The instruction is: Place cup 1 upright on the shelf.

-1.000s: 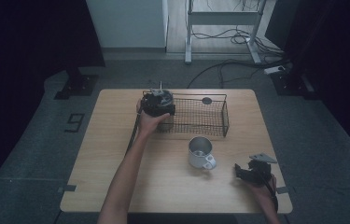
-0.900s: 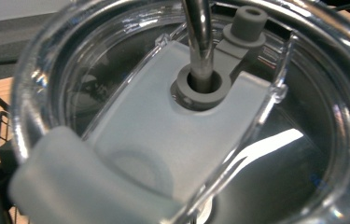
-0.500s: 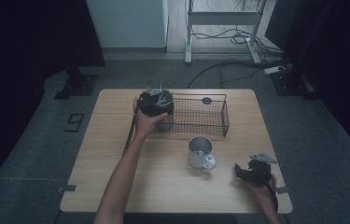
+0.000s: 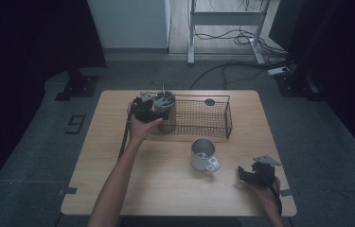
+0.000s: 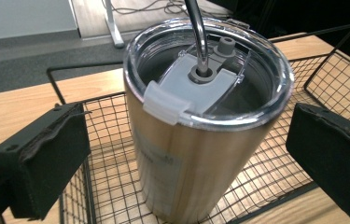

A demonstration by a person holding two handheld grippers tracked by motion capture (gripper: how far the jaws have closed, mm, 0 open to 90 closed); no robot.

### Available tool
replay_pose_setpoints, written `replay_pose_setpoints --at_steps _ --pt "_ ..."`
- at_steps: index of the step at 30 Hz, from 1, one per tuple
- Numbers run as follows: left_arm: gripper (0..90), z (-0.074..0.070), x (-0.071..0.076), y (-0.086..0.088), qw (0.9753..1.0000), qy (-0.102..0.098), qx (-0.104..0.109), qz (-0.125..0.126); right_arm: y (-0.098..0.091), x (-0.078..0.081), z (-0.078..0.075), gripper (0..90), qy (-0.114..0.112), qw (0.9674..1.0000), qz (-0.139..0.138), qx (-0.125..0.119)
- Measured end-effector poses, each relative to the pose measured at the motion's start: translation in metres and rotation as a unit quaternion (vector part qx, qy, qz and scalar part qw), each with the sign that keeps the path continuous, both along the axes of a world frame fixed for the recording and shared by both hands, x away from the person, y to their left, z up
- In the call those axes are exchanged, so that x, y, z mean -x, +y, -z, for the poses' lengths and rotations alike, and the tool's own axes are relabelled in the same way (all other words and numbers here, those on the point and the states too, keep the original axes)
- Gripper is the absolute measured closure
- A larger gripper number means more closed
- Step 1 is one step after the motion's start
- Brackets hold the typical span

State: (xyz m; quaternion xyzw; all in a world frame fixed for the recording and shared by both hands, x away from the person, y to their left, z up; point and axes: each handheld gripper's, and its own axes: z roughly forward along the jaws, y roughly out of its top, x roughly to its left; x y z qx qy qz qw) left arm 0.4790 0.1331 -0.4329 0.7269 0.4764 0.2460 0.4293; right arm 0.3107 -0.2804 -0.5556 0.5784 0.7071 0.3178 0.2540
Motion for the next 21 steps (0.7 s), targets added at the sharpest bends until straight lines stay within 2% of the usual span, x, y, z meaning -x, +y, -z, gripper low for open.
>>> replay_pose_setpoints --at_steps 10,17,21 --pt "0.3 0.000 0.026 0.011 0.9998 -0.003 -0.003 0.019 0.000 0.000 0.000 15.0 0.000 1.0000 0.000 0.000" --pt "0.7 -0.003 0.048 0.018 0.9994 -0.013 -0.001 0.031 0.000 0.000 0.000 15.0 0.000 1.0000 -0.001 0.001" --pt "0.7 -0.003 0.063 0.021 0.9990 -0.018 -0.007 0.041 0.000 0.000 0.000 15.0 0.001 1.0000 0.001 0.000"
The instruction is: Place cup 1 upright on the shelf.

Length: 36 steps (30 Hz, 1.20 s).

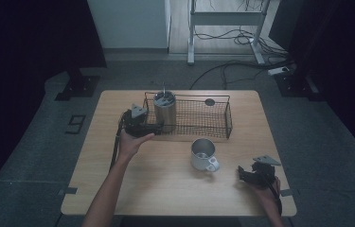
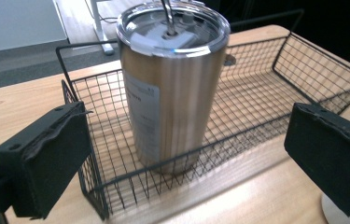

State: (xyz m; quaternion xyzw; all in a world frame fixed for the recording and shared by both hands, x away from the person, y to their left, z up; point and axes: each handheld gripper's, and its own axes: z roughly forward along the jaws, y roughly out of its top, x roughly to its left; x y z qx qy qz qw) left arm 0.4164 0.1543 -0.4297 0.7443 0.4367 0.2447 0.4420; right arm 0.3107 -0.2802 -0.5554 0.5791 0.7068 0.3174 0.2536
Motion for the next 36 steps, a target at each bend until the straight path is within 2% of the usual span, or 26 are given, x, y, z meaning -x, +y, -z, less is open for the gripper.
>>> replay_pose_setpoints --at_steps 14,20,26,36 --pt "2.4 0.013 0.044 0.021 0.9998 0.013 0.007 0.014 0.000 0.000 0.000 14.9 0.000 1.0000 0.000 0.000" --pt "3.6 0.031 0.059 0.030 0.9994 0.026 0.017 0.016 0.000 0.000 0.000 14.9 0.000 1.0000 0.000 0.000" --pt "4.5 0.051 0.071 0.036 0.9992 0.038 0.002 0.014 0.000 0.000 0.000 14.8 0.000 1.0000 0.001 0.000" --pt "6.7 0.073 0.089 0.044 0.9979 0.060 -0.003 0.022 0.000 0.000 0.000 14.7 0.000 1.0000 0.001 0.000"
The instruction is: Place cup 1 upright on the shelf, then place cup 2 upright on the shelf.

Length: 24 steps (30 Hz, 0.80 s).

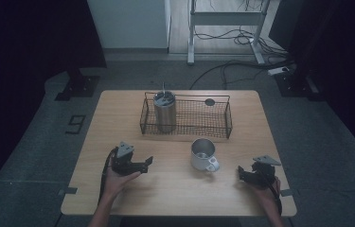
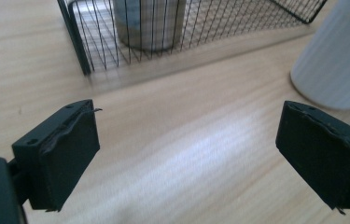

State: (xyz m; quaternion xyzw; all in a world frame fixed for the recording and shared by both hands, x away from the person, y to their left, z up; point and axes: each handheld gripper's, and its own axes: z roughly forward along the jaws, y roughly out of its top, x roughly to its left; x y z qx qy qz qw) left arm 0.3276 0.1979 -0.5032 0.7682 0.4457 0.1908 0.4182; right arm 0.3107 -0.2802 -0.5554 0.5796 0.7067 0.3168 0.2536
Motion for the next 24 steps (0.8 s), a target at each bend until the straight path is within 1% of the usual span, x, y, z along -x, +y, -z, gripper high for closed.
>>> replay_pose_setpoints --at_steps 2,4,10,16,21,24 --pt "6.8 0.003 0.001 0.001 0.9999 0.005 -0.009 0.001 0.000 0.000 0.000 14.6 0.000 1.0000 0.000 0.000" --pt "7.3 0.005 0.001 0.003 1.0000 0.007 -0.006 -0.001 0.000 0.000 0.000 14.5 0.000 1.0000 0.001 0.000" --pt "7.6 0.009 0.003 0.004 0.9999 0.011 -0.007 -0.003 0.000 0.000 0.000 14.4 0.000 1.0000 0.001 0.000" --pt "7.6 0.014 0.007 0.007 0.9998 0.019 0.003 -0.010 0.000 0.000 0.000 15.2 -0.001 1.0000 -0.001 0.000" --pt "7.6 0.016 0.009 0.007 0.9997 0.022 0.000 -0.010 0.000 0.001 -0.001 14.8 -0.007 0.9999 -0.002 0.007" --pt "7.6 0.016 0.009 0.006 0.9997 0.020 -0.005 -0.008 0.001 0.003 -0.003 14.6 -0.009 0.9999 -0.007 -0.006"
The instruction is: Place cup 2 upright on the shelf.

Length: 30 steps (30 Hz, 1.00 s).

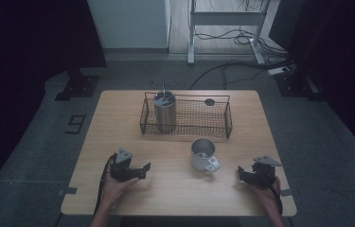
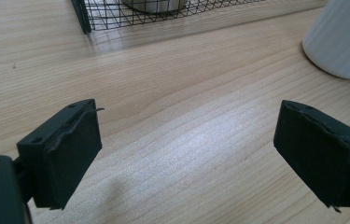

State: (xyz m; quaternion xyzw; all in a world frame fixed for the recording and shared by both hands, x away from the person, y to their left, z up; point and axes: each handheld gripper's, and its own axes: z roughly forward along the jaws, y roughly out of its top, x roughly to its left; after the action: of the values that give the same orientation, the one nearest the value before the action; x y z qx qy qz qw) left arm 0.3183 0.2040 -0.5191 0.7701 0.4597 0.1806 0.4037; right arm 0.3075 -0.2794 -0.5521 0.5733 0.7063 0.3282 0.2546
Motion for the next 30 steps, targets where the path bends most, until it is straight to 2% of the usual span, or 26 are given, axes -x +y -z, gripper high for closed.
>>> replay_pose_setpoints --at_steps 4,6,9,14,22,26,30 --pt "7.7 0.000 0.001 -0.001 1.0000 -0.003 -0.002 -0.001 0.004 0.004 -0.010 14.6 -0.017 0.9998 -0.007 -0.005" --pt "8.5 0.000 0.003 -0.002 0.9998 -0.013 -0.013 -0.005 0.006 0.007 -0.014 14.7 -0.024 0.9996 -0.011 -0.008" --pt "8.6 -0.002 0.006 -0.005 0.9997 -0.017 -0.018 0.007 0.012 0.010 -0.021 15.3 -0.036 0.9991 -0.018 -0.007" --pt "8.5 -0.003 0.007 -0.008 0.9998 -0.014 -0.012 0.012 0.025 0.011 -0.038 15.6 -0.054 0.9979 -0.034 -0.008" --pt "8.6 -0.002 0.008 -0.014 0.9997 -0.009 -0.008 0.023 0.048 0.014 -0.069 16.1 -0.086 0.9936 -0.061 -0.040" --pt "8.5 0.000 0.009 -0.017 0.9995 -0.004 -0.009 0.029 0.061 0.013 -0.080 15.9 -0.094 0.9913 -0.078 -0.049" --pt "8.6 0.002 0.008 -0.019 0.9995 0.000 -0.009 0.029 0.072 0.009 -0.085 15.9 -0.093 0.9905 -0.088 -0.050"
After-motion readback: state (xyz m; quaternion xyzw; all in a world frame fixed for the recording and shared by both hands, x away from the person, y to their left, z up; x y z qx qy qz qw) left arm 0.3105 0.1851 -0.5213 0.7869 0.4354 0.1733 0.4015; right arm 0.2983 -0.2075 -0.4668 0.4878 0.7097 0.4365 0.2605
